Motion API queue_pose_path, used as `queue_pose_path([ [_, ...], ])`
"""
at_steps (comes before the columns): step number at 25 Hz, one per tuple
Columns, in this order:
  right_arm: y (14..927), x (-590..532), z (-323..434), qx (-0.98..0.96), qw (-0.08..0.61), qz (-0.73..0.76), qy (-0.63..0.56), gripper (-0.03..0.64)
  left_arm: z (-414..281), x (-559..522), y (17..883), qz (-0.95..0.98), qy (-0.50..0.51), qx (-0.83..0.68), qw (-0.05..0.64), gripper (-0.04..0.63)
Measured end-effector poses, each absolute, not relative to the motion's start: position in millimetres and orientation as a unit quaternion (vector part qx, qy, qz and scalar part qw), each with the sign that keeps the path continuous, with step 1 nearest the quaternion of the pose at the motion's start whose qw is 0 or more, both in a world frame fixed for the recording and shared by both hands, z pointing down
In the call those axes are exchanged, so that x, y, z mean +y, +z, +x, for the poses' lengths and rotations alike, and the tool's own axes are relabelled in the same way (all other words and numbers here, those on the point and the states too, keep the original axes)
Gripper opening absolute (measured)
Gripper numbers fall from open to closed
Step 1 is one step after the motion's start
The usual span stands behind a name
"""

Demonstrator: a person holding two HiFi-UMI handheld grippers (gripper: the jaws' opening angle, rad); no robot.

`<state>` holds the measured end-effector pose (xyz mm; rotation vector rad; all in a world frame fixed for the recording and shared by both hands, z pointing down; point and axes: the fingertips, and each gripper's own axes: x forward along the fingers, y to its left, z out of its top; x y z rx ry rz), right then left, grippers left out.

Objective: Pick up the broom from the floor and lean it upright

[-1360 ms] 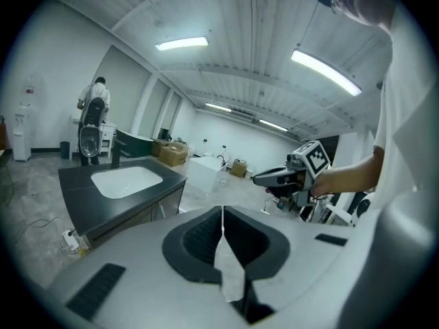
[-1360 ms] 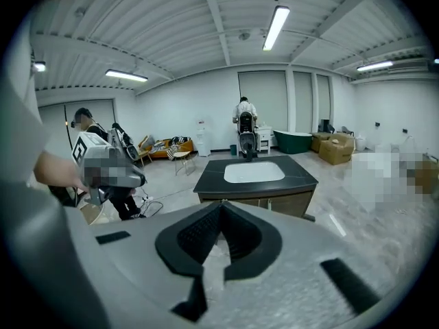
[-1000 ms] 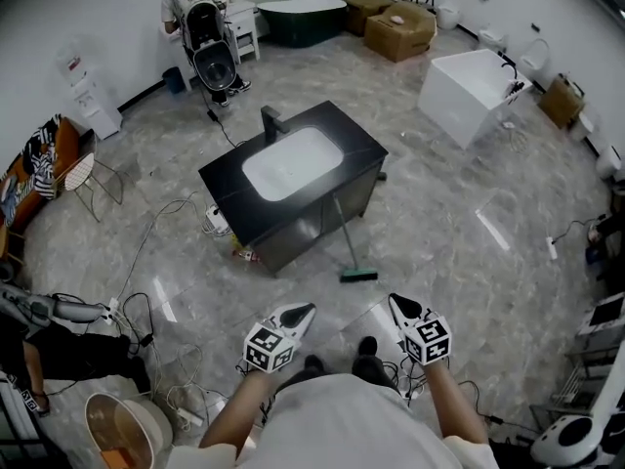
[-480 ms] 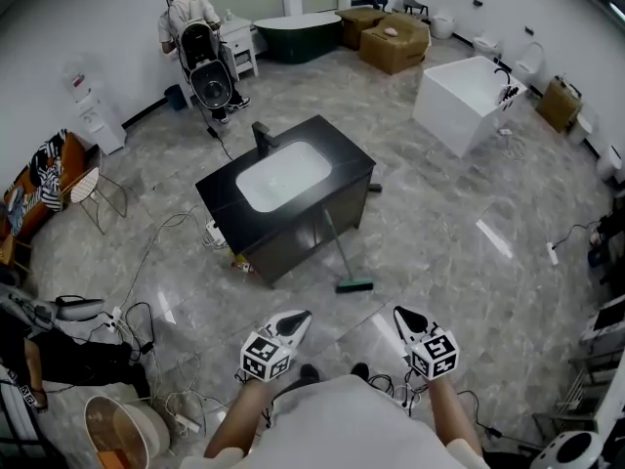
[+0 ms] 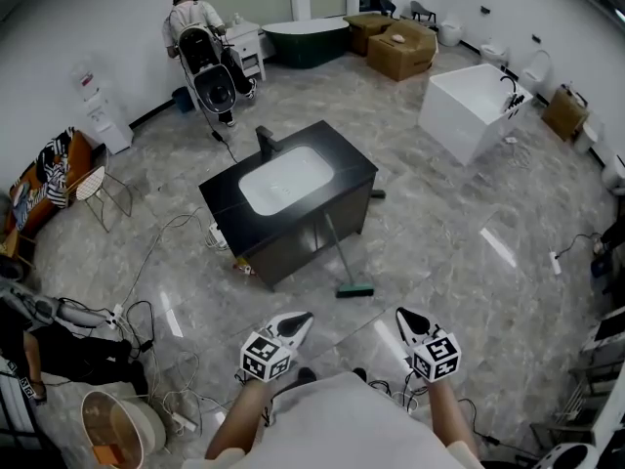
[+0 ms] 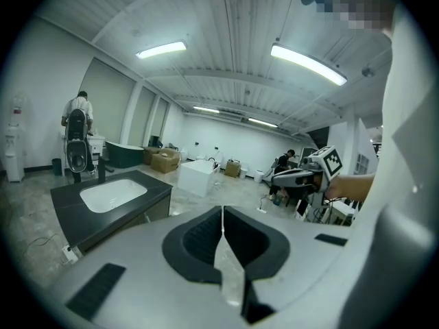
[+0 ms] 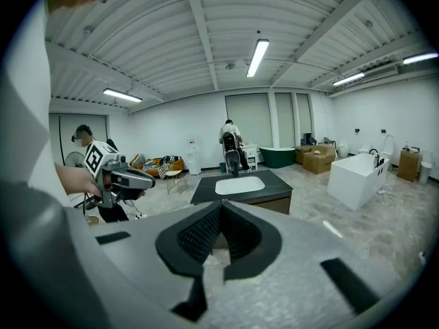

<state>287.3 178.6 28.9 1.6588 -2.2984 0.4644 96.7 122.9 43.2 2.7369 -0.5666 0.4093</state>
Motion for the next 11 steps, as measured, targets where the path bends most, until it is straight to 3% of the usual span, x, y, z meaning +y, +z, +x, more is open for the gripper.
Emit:
queue_pose_path([
  [11,29,165,281,-0.804,0.133,0.559,0.149,0.000,96,106,42,0.957,0.139,-0.203,0.153,0.011],
])
